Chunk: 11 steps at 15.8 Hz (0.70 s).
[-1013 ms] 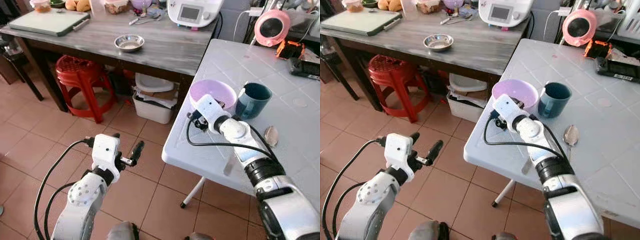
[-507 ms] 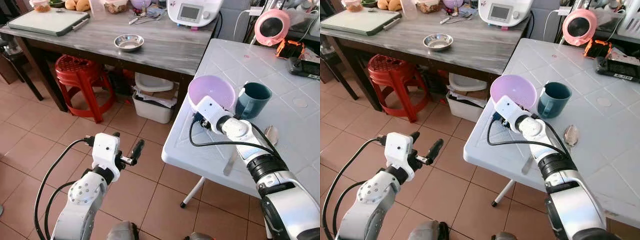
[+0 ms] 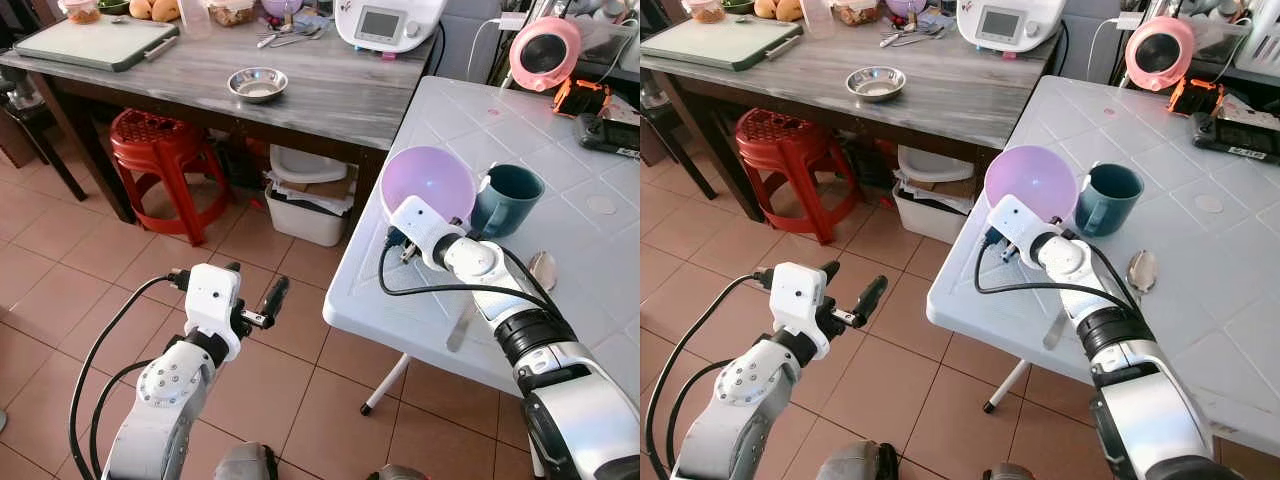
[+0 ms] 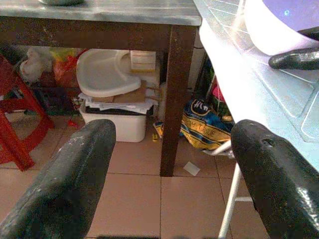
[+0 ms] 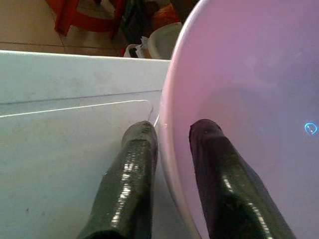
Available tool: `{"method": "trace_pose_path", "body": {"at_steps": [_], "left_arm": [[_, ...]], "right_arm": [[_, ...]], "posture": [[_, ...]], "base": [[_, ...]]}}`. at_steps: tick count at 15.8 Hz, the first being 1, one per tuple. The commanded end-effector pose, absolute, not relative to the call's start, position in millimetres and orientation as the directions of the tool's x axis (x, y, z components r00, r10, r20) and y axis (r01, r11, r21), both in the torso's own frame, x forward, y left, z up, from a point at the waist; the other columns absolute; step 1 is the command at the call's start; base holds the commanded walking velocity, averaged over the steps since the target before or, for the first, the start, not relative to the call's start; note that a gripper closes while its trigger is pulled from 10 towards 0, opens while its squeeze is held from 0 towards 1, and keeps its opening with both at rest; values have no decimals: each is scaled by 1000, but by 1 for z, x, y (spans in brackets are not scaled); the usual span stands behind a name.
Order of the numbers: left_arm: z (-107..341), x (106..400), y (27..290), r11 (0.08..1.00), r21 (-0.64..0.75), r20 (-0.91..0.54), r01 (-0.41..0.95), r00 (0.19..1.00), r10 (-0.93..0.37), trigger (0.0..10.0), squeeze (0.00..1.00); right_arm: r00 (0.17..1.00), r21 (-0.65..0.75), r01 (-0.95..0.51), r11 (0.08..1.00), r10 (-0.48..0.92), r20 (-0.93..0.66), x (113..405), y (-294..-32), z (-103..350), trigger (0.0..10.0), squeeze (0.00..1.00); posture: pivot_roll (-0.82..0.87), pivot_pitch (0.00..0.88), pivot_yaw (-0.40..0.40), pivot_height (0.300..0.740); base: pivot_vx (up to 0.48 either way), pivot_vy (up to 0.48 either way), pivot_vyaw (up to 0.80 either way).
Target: Setting the table
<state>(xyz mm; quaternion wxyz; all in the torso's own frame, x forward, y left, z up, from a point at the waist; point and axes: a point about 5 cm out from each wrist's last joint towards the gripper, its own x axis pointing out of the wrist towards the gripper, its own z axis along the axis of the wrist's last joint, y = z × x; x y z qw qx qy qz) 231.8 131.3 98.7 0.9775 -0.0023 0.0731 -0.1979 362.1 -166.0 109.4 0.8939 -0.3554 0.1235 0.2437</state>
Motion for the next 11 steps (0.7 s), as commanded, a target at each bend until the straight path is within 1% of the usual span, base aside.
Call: {"method": "trace_pose_path", "body": {"at_steps": [1,5,11], "left_arm": [[98,233,133,927,-22,-154,375,915,-373,10000,0],[98,234,132,930,-20,-152,367,918,-366,10000,0],[97,239,130,931,-20,-149,365,919,-364,10000,0]], "right_arm": [[843,-583,-536,610,358,-401,363,-167,111,0,0],[835,-583,-550,599,375,-403,362,-166,109,0,0],[839,-587,-544,600,403,-366,358,-163,109,0,0]], "posture": [[59,42,17,740],[59,38,15,740],[46,14,13,740]], "base": [[0,0,0],[0,0,0],[0,0,0]]}}
